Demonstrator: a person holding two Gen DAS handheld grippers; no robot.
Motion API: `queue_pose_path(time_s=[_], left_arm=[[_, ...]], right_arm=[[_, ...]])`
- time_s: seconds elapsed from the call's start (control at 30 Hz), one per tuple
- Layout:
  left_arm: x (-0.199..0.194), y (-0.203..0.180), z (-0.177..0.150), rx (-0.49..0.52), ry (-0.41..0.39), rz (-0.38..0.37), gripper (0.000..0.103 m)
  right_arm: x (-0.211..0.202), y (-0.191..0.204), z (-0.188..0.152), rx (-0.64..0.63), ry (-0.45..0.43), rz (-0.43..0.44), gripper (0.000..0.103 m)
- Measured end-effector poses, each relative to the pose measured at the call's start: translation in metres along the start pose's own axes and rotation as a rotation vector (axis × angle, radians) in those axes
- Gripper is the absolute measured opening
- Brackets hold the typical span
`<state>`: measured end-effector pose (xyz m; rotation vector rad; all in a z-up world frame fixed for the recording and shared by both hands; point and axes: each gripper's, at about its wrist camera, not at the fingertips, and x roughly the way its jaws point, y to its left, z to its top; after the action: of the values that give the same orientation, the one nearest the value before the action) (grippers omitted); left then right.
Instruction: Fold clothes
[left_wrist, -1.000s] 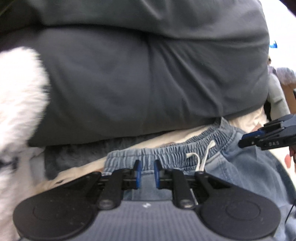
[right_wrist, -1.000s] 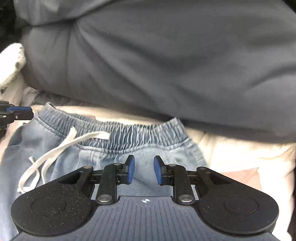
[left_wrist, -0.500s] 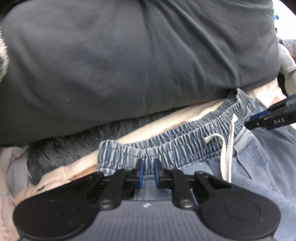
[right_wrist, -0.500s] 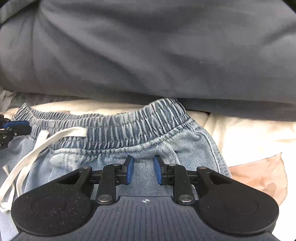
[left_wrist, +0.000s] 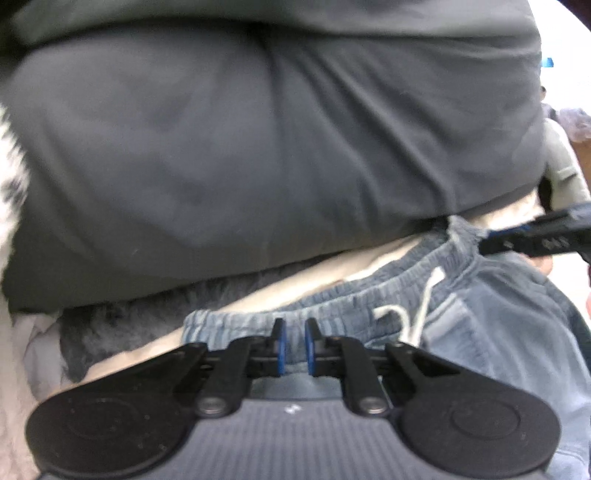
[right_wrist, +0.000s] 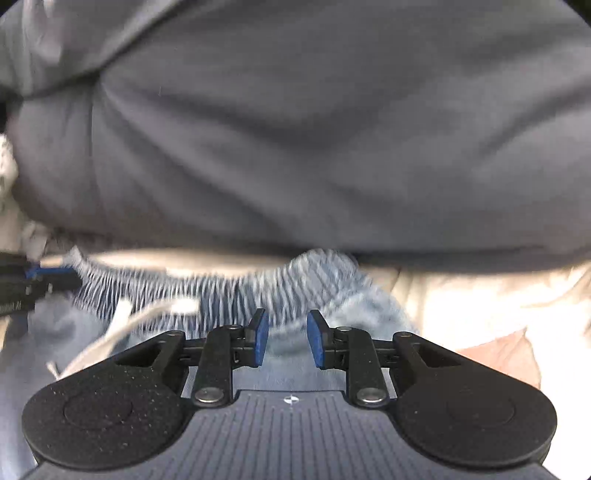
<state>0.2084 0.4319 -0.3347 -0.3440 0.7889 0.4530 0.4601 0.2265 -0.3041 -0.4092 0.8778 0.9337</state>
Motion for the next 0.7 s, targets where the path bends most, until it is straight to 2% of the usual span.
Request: queue_pose_path(time_s=[0.2,0.47,0.57,0.7], left_arm=[[0.009,-0.014,0.005,0.021,-0.011,-0.034,0.013],[0.037,-0.012,0.0,0.032,0.087,-0.001,0.012],[0.028,-0.019,0.004,0.013,0.08,0.029,0.01],[0.008,-0.025,0.007,0.003,0.04,0.038,0.018]], right_arm=[[0.028,-0.004,0.011,-0.008,-0.01,-0.035,0.031],[0.058,-0.019,0.004,0.058,0.024,0.012,0.031],[0.055,-0.021,0.005,0.063,0.03,0.021,0.031],[0.034,-0.025,0.004,0.096,0.016,0.044,0.032]])
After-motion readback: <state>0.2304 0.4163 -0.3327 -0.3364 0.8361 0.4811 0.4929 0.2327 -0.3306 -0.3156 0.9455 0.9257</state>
